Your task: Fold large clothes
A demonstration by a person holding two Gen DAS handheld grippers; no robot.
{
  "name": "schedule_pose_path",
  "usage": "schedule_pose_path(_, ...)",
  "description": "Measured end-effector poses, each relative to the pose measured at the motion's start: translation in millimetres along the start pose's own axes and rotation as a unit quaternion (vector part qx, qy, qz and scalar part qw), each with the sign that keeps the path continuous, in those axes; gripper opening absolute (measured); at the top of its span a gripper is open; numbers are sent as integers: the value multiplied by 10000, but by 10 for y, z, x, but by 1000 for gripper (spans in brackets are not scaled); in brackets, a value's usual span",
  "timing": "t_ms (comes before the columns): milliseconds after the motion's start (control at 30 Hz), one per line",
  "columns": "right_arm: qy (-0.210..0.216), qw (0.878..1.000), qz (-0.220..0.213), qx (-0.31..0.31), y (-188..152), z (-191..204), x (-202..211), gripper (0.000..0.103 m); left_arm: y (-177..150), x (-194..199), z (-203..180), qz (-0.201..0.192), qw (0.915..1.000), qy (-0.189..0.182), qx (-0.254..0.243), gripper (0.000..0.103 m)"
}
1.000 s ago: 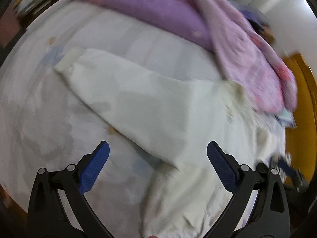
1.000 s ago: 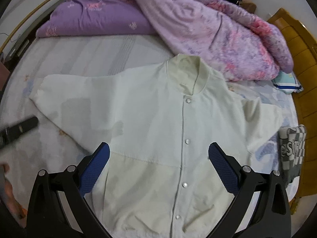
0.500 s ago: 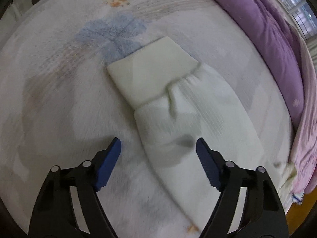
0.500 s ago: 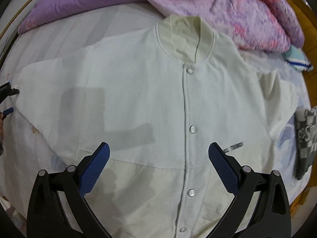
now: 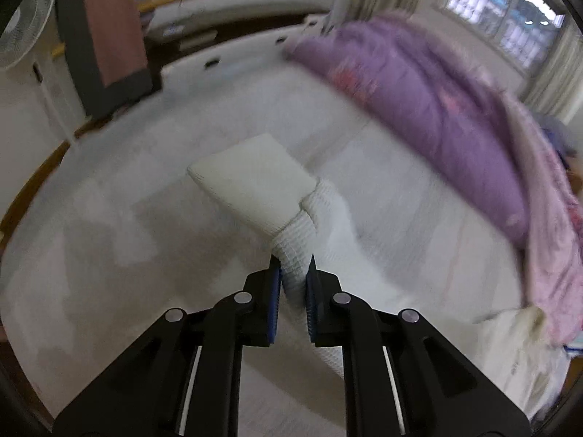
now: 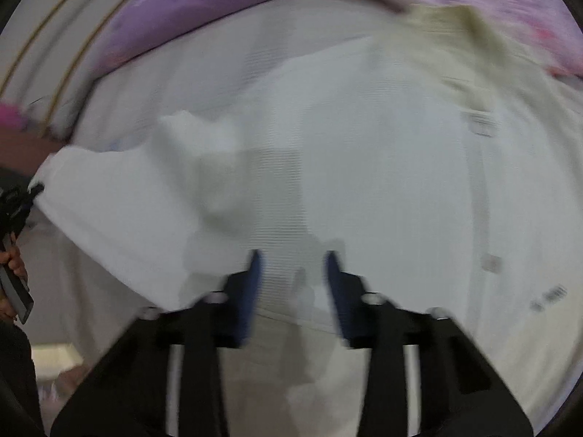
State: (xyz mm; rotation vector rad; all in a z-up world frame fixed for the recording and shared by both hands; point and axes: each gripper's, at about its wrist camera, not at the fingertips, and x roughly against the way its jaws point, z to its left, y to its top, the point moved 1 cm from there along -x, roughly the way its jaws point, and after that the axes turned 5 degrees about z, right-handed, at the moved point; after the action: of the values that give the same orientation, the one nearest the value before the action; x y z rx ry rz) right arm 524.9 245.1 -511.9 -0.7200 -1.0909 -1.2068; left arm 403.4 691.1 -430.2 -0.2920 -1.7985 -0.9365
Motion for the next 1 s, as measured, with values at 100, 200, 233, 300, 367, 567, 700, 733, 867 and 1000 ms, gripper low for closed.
schedule_pose_path(100,311,9993,203,67,19,129,-265,14,-42,493,-273,-439,9976,-287,-456,12)
schedule_pose_path(200,354,9973,634,89,32,128,-628,8,-129,922,-605,-753,9935,-540,-654,12)
schedule_pose_path(233,365,9955,870,56,23,80,-772,8,-190,1049,-727,-812,9922,-620,-716,12)
schedule_pose_path(300,606,9940,912,-52,31,-20,-807,6,-335,1251,-1039,-945,9881,-830,-884,12)
schedule_pose_path(367,972,9910,899,-202,41,-177,-662,8,-515,1475,-1345,-1041,9837,-949,-1121,12)
schedule_pose_path(567,1140,9920,291,-458,-159,-1173,265,11,-1178,1817,-2796,-1056,9639,-1509,-1921,12)
schedule_pose_path(700,663,9951,-58,-730,-363,-2140,868,11,-1781,1642,-4010,-759,9492,-1946,-2352,12)
schedule_pose_path(733,437,9954,-224,-817,-418,-2500,1101,11,-1964,1559,-4318,-647,9452,-2073,-2439,12)
schedule_pose_path(867,-171,9906,-628,-1203,-644,-3537,1680,11,-2762,1094,-5374,-150,9300,-2172,-2960,12)
schedule_pose_path(1000,-525,9790,-861,-1770,-880,-4502,2093,11,-3527,509,-5979,559,9200,-2031,-3304,12)
